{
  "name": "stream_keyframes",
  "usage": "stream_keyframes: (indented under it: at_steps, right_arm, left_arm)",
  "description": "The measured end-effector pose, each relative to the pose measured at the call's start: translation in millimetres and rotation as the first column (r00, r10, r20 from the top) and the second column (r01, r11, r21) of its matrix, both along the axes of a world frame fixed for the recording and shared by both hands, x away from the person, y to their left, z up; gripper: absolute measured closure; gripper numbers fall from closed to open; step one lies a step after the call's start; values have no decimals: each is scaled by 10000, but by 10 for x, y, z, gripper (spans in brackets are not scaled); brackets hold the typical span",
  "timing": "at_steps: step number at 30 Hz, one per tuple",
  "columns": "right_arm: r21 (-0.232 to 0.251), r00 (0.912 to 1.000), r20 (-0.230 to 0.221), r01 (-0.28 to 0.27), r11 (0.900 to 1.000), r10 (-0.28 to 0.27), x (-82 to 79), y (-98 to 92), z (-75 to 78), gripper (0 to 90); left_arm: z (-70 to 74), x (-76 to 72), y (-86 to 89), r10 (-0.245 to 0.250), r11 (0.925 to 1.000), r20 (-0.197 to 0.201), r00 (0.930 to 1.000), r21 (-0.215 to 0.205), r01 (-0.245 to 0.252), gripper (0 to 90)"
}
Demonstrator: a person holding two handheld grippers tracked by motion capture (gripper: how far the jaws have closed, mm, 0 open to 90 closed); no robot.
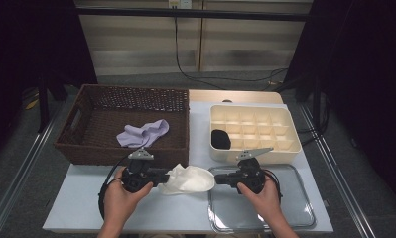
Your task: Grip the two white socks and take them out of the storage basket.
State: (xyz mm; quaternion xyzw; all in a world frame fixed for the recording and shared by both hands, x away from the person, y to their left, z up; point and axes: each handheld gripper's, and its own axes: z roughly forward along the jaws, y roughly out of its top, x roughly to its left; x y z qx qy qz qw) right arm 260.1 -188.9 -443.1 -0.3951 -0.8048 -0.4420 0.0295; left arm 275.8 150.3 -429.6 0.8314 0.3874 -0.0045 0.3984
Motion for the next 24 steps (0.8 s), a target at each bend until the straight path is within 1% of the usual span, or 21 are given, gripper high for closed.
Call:
stream_keyframes:
  at_steps: [2, 4, 5, 8, 9, 10, 12, 13, 14, 15, 16, 17, 18, 20, 22, 23, 24]
  right_arm:
    - [151, 10000, -10, -93, 9998, 94, 21, -3, 35, 886]
    - [265, 9996, -114, -241, 9994, 244, 47, 6, 46, 886]
    - [195, 9995, -186, -253, 9995, 257, 63, 18, 43, 885]
    - [-13, 9983, -423, -393, 9992, 392, 135, 61, -22, 884]
    - [-53, 9980, -498, -404, 9992, 401, 156, 71, -49, 883]
    - [-113, 9976, -542, -431, 9990, 424, 172, 77, -68, 884]
    - [-349, 9982, -518, -306, 9989, 287, 206, 83, -111, 885]
    - [-490, 9989, -429, -228, 9985, 207, 224, 75, -129, 885]
    - [-444, 9987, -494, -174, 9989, 152, 243, 62, -147, 883]
    - [-427, 9988, -462, -155, 9990, 136, 254, 50, -158, 873]
    - [-507, 9991, -429, -92, 9987, 71, 257, 40, -160, 856]
    - [-507, 9993, -374, -51, 9987, 32, 254, 34, -159, 850]
    - [-404, 9993, -361, -94, 9991, 79, 244, 30, -146, 830]
    - [-332, 9997, -235, -107, 9994, 100, 213, 45, -115, 777]
    - [-377, 9998, -72, -199, 9991, 197, 173, 83, -74, 735]
    - [-369, 9996, 82, -268, 9990, 271, 158, 105, -58, 734]
    - [-396, 9993, 135, -356, 9986, 362, 140, 142, -46, 732]
  left_arm:
    - [5, -24, 37, 139, 9998, -129, 9998, -131, -141, 831]
    - [1, -48, 92, 239, 9996, -289, 9993, -147, -244, 831]
    - [-9, -55, 116, 272, 9995, -453, 9986, -128, -278, 831]
    - [-66, -69, 170, 374, 9992, -696, 9969, -136, -384, 831]
    - [-82, -68, 182, 349, 9992, -758, 9965, -159, -362, 829]
    - [-115, -66, 191, 426, 9988, -836, 9956, -213, -445, 828]
    - [-151, -60, 198, 502, 9986, -681, 9964, -126, -512, 821]
    - [-176, -52, 192, 487, 9987, -694, 9964, -105, -495, 820]
    - [-195, -45, 184, 469, 9988, -654, 9968, -76, -475, 810]
    - [-209, -42, 173, 540, 9985, -533, 9971, -49, -544, 788]
    - [-215, -38, 168, 551, 9985, -476, 9973, -26, -553, 742]
    - [-211, -33, 166, 567, 9984, -299, 9979, 94, -564, 728]
    - [-197, -33, 172, 604, 9981, -108, 9981, 160, -602, 703]
    - [-155, -36, 194, 687, 9974, 131, 9975, 210, -690, 680]
    - [-99, -39, 233, 779, 9965, 513, 9956, 249, -793, 659]
    - [-78, -40, 247, 690, 9972, 645, 9955, 252, -707, 657]
    - [-77, -41, 246, 602, 9979, 701, 9957, 209, -618, 654]
